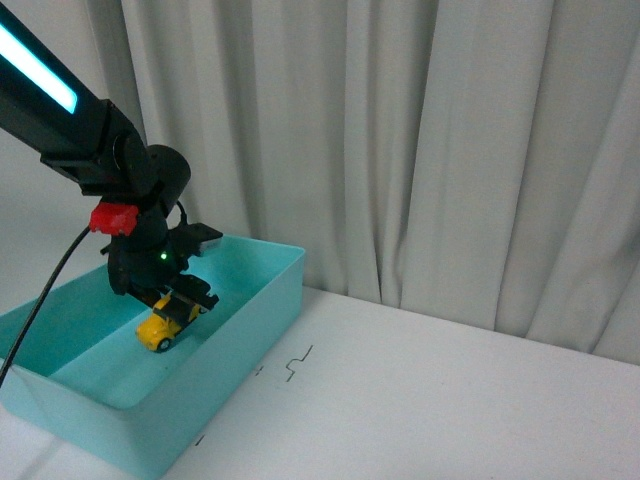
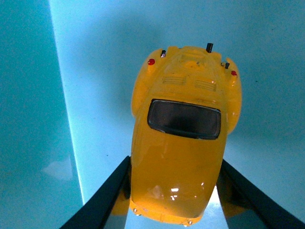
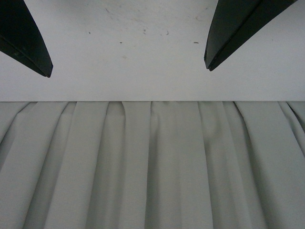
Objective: Wind up and store yellow beetle toy
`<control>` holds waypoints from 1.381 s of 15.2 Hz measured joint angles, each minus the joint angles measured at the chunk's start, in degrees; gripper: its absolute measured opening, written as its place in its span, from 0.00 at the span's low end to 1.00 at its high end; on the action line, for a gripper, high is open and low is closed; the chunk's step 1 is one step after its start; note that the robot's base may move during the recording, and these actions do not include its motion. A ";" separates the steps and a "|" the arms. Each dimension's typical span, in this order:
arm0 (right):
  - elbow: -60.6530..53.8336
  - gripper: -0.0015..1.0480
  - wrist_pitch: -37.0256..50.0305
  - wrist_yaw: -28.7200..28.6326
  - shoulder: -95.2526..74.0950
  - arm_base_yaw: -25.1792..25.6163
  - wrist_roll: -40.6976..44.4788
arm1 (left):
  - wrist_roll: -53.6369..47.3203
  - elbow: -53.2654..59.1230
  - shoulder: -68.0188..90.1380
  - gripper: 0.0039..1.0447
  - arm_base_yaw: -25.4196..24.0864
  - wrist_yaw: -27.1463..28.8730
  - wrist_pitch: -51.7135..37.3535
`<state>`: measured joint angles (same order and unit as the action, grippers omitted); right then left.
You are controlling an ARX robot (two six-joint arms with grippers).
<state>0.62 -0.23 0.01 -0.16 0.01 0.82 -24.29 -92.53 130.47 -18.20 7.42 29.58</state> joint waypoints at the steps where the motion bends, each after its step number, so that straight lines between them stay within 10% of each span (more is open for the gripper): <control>1: 0.00 0.94 0.00 0.00 0.00 0.00 0.00 | 0.02 0.02 0.00 0.61 0.00 -0.44 -0.04; 4: 0.00 0.94 0.00 0.00 0.00 0.00 0.00 | 0.44 0.63 -1.36 0.96 -0.31 -4.44 -1.99; 16: 0.00 0.94 0.00 0.00 0.00 0.00 0.02 | -3.54 25.31 -39.80 0.94 -8.04 -23.19 -11.06; 20: 0.00 0.94 0.02 -0.02 0.00 0.00 0.02 | 15.78 56.08 -58.31 0.61 -4.92 -30.14 -58.31; 21: 0.00 0.94 0.00 0.00 0.00 0.00 0.00 | 22.34 69.88 -69.85 0.30 1.07 -25.46 -69.51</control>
<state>0.62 -0.23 0.01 -0.16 0.01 0.82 -1.96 -22.65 60.62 -17.12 -18.04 -39.92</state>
